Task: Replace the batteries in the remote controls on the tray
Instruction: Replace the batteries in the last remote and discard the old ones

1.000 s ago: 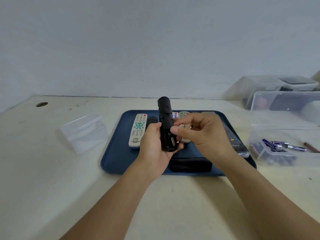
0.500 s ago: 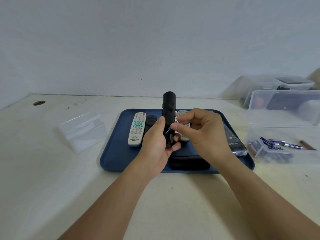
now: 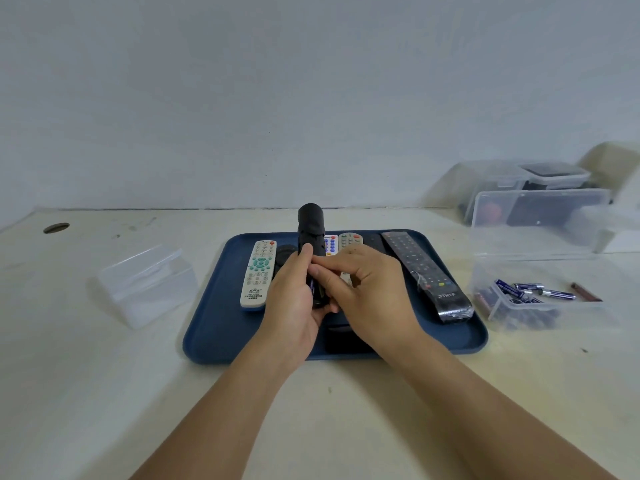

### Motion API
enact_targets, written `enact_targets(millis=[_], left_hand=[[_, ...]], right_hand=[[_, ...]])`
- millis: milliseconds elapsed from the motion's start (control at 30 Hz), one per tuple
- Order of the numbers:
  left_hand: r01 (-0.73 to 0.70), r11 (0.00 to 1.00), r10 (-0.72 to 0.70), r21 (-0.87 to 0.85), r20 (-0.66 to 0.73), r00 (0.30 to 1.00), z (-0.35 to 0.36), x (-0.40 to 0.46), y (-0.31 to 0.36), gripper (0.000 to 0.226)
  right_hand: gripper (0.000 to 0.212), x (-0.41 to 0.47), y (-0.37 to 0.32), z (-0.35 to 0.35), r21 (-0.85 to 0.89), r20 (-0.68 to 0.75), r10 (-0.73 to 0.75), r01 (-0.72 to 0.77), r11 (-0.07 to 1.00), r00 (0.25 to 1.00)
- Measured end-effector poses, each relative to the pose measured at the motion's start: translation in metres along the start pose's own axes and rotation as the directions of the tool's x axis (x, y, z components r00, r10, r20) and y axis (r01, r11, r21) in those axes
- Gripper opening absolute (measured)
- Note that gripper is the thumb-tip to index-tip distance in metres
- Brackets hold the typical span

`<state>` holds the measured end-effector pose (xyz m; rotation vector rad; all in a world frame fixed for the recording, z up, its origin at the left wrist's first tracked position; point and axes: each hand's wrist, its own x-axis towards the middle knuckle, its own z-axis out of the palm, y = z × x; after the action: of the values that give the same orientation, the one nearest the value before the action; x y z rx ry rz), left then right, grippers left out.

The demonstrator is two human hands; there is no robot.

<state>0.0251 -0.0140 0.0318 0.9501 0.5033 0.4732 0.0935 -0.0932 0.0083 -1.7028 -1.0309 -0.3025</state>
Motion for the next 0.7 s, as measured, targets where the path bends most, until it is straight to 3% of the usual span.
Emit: enact_targets(millis=[133,300,367,433,500,600,700], left_hand=[[-0.015,1.000,0.015,-0.007,0.044,0.999,-0.003,0.004,-0.001,0.023],[-0.002,0.999,0.007,-0.047,0.122,0.993,-0.004,0.006,0.002,0.024],[0.014,0.998,-0.004,-0.062,0.153,0.988,-0.005,0.006,0.003,0.022],[0.023,0.997,-0.010,-0.075,0.174,0.985,-0.006,0.006,0.004,0.023],[0.013,0.997,-0.001,-0.070,0.165,0.986,-0.005,0.005,0.004,0.024],[-0.050,0.998,0.045,0.036,0.140,0.989,-0.004,0.004,0.002,0.014],[-0.125,0.982,0.104,0.143,0.146,0.984,-0.005,0.003,-0.001,0.013]], right_hand=[[0.017,0.004,0.001,-0.009,-0.102,0.070,-0.072,0.079,0.992,0.995],[0.030,0.009,-0.004,-0.017,0.260,0.144,0.151,-0.185,0.948,0.978],[0.025,0.011,-0.008,-0.018,0.429,0.160,0.288,-0.329,0.841,0.944],[0.023,0.013,-0.009,-0.021,0.602,0.199,0.476,-0.490,0.630,0.856],[0.022,0.015,-0.004,-0.023,0.635,0.205,0.565,-0.547,0.545,0.800],[0.019,0.014,-0.001,-0.024,0.514,0.198,0.543,-0.558,0.652,0.816],[0.028,0.013,-0.001,-0.023,0.470,0.319,0.457,-0.557,0.685,0.830]])
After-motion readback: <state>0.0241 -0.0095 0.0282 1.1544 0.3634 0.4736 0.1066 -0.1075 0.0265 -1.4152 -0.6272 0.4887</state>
